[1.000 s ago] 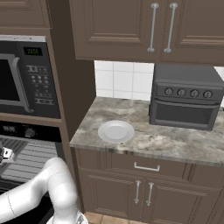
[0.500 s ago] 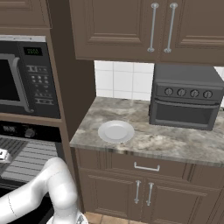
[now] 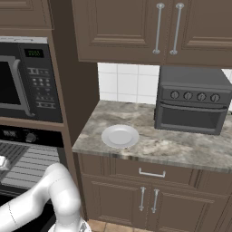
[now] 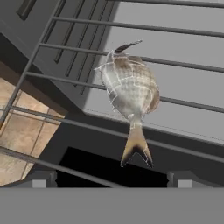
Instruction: Take the fish from the oven and place it on the plate on the counter.
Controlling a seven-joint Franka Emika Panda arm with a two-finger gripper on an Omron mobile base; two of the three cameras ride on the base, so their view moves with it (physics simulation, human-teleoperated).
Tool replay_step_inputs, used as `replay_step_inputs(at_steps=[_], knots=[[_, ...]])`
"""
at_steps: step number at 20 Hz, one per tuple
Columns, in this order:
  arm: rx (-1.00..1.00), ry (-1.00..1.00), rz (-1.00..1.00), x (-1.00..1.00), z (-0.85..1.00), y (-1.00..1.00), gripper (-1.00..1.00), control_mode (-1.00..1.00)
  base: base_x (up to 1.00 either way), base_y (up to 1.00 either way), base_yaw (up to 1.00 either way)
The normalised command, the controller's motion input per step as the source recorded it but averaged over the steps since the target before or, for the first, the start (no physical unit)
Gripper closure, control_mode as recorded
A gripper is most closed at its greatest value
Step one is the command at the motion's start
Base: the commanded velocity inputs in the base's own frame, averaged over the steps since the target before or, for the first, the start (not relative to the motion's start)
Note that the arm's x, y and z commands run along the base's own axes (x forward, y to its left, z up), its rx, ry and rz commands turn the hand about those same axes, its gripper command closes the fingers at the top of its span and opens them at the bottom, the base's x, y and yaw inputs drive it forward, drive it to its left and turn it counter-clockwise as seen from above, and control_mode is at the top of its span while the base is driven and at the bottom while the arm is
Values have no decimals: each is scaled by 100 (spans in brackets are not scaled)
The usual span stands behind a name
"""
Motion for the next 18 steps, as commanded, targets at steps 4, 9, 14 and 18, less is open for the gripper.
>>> replay_step_inputs(at_steps=[4, 9, 14, 18], knots=[[0, -17, 0, -19, 71, 0, -100, -100, 0, 0, 0], [0, -7, 0, -5, 69, 0, -100, -100, 0, 0, 0], [1, 0, 0, 27, 14, 0, -100, -100, 0, 0, 0], [6, 0, 0, 35, 0, -14, -100, -100, 0, 0, 0]])
